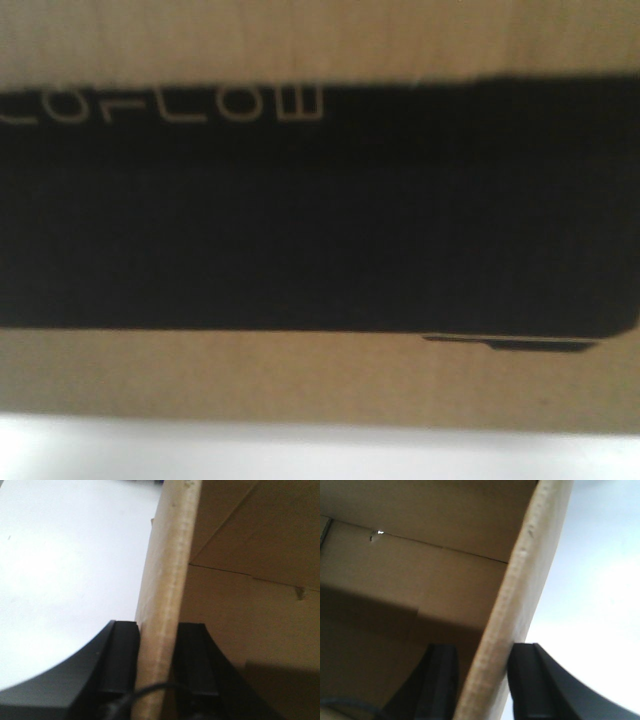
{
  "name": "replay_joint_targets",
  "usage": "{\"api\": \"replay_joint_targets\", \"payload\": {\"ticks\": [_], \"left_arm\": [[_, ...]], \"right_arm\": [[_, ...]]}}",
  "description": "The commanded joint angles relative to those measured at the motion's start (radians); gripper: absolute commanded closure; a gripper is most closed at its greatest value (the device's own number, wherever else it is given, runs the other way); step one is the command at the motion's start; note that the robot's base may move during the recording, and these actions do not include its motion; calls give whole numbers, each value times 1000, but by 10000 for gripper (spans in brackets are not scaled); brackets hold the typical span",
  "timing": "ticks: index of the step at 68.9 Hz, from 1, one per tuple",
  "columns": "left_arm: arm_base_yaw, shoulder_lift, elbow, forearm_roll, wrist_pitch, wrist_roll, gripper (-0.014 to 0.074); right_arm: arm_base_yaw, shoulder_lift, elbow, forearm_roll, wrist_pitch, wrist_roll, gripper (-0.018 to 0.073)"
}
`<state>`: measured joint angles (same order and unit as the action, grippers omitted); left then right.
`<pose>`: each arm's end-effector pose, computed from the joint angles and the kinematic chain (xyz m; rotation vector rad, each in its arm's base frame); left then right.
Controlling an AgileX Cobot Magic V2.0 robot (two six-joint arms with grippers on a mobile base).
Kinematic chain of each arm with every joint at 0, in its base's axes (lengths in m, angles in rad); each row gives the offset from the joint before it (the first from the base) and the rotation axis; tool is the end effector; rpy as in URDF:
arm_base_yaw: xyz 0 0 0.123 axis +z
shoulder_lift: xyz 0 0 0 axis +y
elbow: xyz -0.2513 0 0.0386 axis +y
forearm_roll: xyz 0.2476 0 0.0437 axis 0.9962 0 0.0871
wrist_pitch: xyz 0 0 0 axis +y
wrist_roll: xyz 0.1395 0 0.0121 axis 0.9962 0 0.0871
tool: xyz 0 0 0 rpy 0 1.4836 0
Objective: Grab box from left shelf to table start
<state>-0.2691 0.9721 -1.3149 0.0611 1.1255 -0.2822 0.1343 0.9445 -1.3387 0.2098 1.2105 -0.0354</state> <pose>0.2104 -0.0500 0.3871 -0.0143 2.2734 -0.2157 0.1934 0.0537 0.3939 -0.2105 2.2860 0.3148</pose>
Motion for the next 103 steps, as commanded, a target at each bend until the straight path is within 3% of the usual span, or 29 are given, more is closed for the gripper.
{"api": "replay_joint_targets", "payload": {"ticks": [1,24,56,96,103], "left_arm": [[-28,47,-76,-105,-31,97,699],[7,220,-83,-80,-124,97,699],[25,413,-83,-81,-400,97,699],[25,556,-83,-97,-408,97,698],[25,556,-83,-100,-406,97,697]], "right_arm": [[-1,82,-101,4,-101,-38,503],[-1,311,-147,3,-187,-56,503],[-1,534,-145,-13,-402,-57,503],[-1,626,-145,-33,-434,-57,500],[-1,626,-145,-33,-424,-57,452]]}}
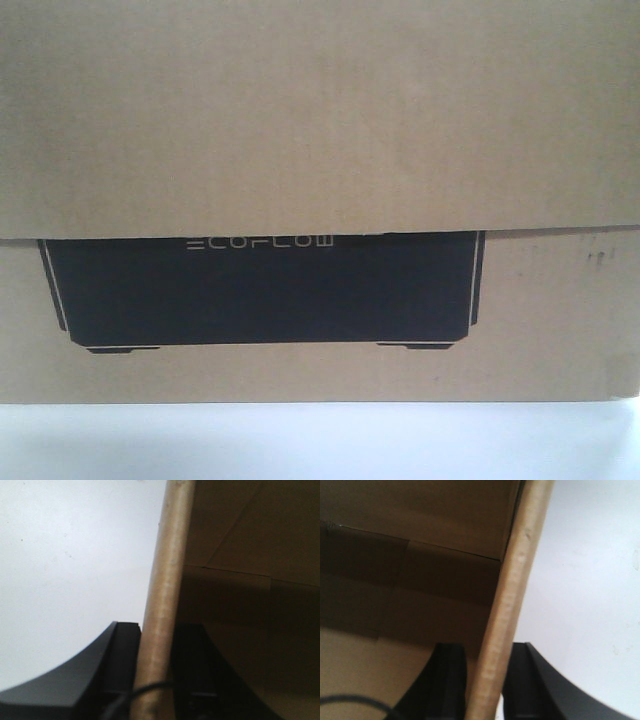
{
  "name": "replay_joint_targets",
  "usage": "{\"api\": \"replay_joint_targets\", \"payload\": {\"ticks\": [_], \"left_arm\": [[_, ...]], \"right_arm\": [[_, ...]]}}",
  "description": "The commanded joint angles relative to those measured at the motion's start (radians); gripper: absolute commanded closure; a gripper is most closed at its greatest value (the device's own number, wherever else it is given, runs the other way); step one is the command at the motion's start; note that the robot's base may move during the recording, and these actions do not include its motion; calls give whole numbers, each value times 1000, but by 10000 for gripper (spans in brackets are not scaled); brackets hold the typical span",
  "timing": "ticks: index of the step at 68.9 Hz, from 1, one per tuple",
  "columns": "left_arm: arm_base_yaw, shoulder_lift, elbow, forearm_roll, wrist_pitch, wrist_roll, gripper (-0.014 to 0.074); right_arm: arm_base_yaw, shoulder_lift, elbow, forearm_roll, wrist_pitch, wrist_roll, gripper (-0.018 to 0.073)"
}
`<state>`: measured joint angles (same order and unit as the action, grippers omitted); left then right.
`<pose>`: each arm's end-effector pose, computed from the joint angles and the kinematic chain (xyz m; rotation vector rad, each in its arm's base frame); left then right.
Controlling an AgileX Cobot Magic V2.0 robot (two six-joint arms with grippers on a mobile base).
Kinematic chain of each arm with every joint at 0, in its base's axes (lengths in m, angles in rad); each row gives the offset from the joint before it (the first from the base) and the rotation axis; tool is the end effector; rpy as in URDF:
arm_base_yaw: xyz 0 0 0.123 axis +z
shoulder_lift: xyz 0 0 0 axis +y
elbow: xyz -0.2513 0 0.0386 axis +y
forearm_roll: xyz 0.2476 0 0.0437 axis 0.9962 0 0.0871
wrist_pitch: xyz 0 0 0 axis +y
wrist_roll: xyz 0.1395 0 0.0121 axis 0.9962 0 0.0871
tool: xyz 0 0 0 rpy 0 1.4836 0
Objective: Grab box from left shelf to table start
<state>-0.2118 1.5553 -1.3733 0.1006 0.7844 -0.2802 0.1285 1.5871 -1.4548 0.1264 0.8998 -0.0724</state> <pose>0.3691 -0.0692 0.2656 -0.0279 2.4468 -0.0998 0.3710 0.0619 0.2716 -0.1938 2.5069 0.1793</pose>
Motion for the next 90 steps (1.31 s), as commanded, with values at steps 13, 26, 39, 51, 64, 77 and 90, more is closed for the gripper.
{"api": "replay_joint_targets", "payload": {"ticks": [13,26,39,51,64,77,90], "left_arm": [[-32,-27,-25,-139,-63,95,633],[-32,-27,-25,-145,-56,95,242],[-32,-27,-25,-145,-51,95,31],[-32,-27,-27,-145,-26,95,31],[-32,-27,-79,-112,32,95,31],[-31,-27,-159,-46,112,95,31],[-31,-50,-206,-5,163,95,31]], "right_arm": [[4,-16,-29,32,-105,-20,209],[4,-20,-29,22,-92,-20,69],[4,-24,-30,-3,-86,-20,71],[4,-35,-30,-21,-81,-20,71],[4,-55,-30,-51,-79,-15,71],[4,-78,-32,-108,-60,6,71],[4,-116,-32,-115,-48,13,71]]}}
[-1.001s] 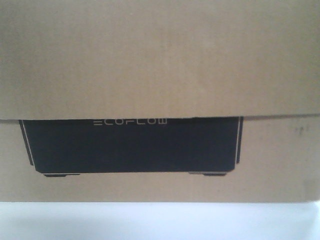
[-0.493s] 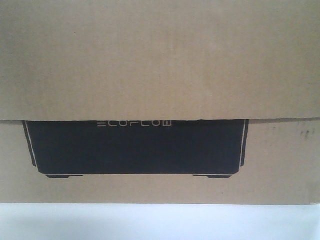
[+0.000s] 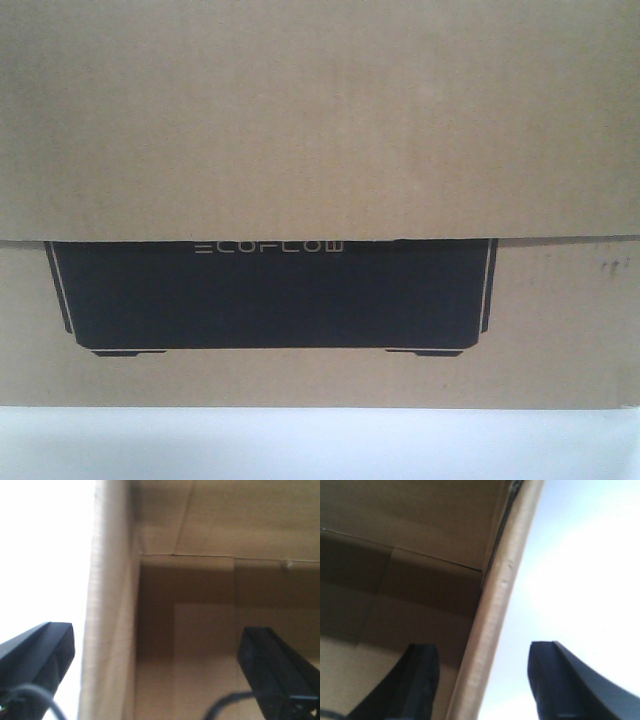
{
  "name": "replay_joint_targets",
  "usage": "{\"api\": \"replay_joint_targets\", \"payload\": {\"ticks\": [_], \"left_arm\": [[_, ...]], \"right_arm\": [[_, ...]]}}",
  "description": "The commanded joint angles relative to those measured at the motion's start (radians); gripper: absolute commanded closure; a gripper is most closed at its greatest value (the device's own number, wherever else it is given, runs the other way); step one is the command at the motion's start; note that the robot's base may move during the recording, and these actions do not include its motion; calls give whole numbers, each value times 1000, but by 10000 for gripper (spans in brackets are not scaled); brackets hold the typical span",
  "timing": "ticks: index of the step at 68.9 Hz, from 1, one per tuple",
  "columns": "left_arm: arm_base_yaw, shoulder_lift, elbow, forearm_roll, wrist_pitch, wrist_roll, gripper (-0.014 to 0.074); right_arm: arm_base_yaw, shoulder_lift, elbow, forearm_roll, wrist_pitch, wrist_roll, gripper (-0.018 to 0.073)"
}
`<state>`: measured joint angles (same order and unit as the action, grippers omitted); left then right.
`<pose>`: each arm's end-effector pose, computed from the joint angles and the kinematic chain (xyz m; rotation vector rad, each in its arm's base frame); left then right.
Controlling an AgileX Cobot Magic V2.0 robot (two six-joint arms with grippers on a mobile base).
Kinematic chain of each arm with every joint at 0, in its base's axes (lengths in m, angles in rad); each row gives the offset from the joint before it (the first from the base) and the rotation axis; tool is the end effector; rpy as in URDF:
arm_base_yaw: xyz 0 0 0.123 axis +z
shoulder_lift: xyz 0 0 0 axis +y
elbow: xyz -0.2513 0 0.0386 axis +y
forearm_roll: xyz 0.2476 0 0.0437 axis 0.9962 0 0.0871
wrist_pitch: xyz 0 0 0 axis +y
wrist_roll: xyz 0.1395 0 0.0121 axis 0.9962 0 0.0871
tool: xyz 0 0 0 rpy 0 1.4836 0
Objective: Grab box from left shelf to table start
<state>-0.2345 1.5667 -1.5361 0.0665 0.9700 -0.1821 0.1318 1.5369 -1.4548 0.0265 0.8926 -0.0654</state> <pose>0.3635 -0.0789 0.2999 0.0885 2.4820 -0.0929 0.3652 0.0513 0.2901 -0.2307 2.4480 0.0616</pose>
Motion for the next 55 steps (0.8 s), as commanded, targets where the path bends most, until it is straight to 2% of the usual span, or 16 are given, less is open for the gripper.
{"api": "replay_joint_targets", "payload": {"ticks": [1,12,29,42,55], "left_arm": [[-8,-66,-43,32,-22,-3,31],[-8,-118,-43,95,-4,-3,31],[-8,-241,-43,106,29,4,36],[-8,-379,-33,106,44,6,153],[-8,-553,68,97,33,6,384]], "right_arm": [[1,-68,-32,-15,-41,6,71],[1,-112,-32,-15,-42,18,72],[1,-208,-32,-15,-31,38,102],[1,-317,-29,-15,-5,38,305],[1,-443,-26,-15,38,58,517]]}}
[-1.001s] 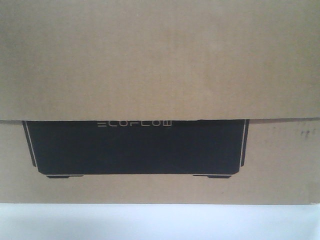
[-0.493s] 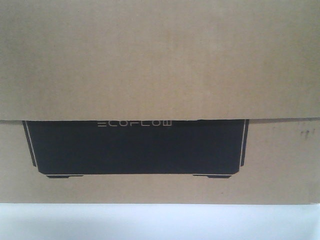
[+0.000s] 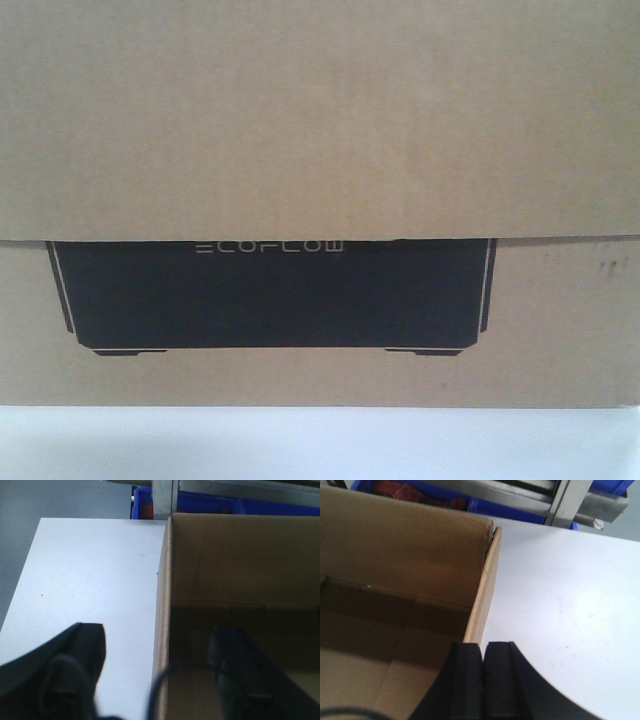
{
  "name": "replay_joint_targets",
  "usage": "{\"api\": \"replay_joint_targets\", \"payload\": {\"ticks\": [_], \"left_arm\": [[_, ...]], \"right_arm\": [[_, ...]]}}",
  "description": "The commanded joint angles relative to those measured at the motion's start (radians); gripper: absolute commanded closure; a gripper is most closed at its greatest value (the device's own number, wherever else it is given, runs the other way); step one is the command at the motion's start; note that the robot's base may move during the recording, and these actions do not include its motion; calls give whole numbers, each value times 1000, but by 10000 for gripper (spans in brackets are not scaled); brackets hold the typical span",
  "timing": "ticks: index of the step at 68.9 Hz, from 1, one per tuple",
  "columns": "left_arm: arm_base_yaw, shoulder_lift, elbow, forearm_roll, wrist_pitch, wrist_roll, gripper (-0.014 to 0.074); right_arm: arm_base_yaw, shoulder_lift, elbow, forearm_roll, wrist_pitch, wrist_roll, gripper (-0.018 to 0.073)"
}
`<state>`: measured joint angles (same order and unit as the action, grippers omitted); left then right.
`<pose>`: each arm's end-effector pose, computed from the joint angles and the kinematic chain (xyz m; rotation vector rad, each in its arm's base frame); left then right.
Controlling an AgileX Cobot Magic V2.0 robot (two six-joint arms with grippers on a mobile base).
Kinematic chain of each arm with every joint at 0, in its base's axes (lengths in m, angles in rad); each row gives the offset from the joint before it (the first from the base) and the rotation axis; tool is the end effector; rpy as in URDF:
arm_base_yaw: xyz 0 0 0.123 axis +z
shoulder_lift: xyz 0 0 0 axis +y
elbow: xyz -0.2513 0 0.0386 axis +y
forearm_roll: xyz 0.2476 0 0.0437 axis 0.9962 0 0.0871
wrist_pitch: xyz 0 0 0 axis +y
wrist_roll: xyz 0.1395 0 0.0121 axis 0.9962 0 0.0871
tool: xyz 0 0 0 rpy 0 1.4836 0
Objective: Grab box from left shelf to table start
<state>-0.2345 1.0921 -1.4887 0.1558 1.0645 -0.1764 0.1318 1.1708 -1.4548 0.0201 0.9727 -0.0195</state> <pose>0.2440 -0.0387 0.4242 0.0643 2.1398 -0.0499 0.2758 0.0389 0.4015 -0.1615 2.1675 0.0887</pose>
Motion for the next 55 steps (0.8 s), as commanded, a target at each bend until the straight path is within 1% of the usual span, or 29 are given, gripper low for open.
{"api": "replay_joint_targets", "payload": {"ticks": [1,8,15,22,32,42,55], "left_arm": [[-8,-91,33,7,-65,0,413],[-8,-190,143,5,-113,0,563],[-8,-298,272,5,-180,0,700],[-8,-411,400,5,-257,0,699],[-8,-575,573,5,-363,0,699],[-8,-737,721,5,-461,1,699],[-8,-895,878,5,-585,1,699]], "right_arm": [[1,-87,-25,-8,-42,19,514],[1,-168,18,-8,-59,37,503],[1,-259,111,-8,-99,37,503],[1,-372,241,-8,-156,37,503],[1,-560,478,-8,-255,37,503],[1,-770,678,-8,-312,37,503],[1,-1027,858,-8,-384,37,503]]}}
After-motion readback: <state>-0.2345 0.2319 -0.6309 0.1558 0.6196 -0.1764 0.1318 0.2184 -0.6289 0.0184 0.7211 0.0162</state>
